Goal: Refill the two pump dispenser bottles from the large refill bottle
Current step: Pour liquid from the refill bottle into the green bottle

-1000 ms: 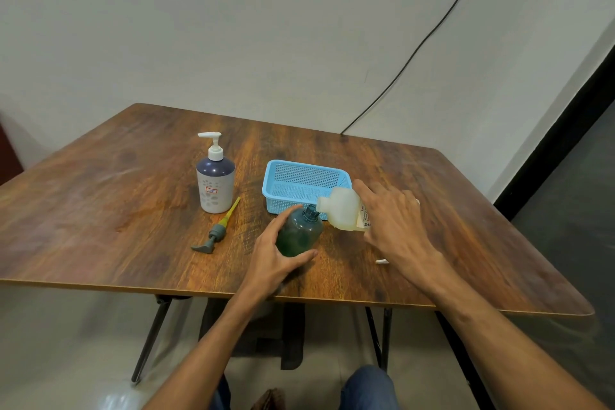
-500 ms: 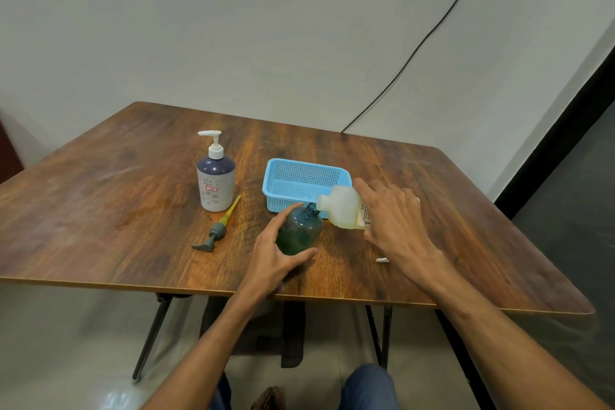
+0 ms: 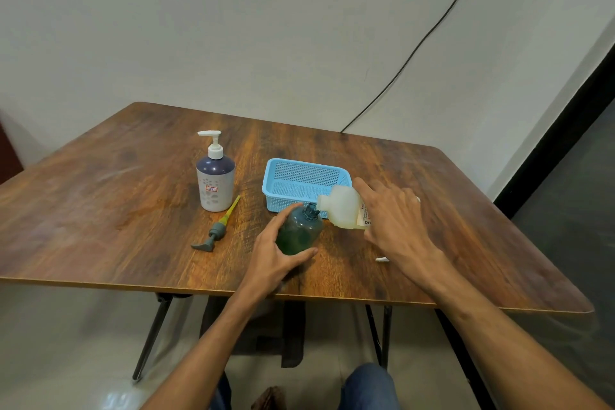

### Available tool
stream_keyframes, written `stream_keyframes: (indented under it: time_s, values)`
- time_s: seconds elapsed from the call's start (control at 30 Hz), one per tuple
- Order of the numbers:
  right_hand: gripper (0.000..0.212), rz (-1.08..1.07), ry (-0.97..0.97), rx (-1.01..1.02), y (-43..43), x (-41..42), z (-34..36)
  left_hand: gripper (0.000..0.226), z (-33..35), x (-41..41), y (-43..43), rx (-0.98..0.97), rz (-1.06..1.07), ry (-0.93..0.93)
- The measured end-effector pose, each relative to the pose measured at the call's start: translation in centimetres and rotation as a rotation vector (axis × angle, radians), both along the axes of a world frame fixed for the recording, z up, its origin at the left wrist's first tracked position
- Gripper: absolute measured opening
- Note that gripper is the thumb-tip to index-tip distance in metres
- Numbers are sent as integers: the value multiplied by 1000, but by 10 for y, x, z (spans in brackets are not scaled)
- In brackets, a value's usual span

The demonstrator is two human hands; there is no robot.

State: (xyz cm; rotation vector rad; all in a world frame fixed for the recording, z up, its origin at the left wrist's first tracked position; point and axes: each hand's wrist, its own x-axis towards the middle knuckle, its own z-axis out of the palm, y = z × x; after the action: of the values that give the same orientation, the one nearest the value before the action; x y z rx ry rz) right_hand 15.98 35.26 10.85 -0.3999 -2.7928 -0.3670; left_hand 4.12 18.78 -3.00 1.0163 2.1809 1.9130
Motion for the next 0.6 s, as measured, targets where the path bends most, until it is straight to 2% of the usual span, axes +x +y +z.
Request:
stream_keyframes:
  time_s: [0.6]
  values:
    - [83, 0, 12, 6, 1, 0, -3, 87, -3, -1, 0, -6, 0, 16]
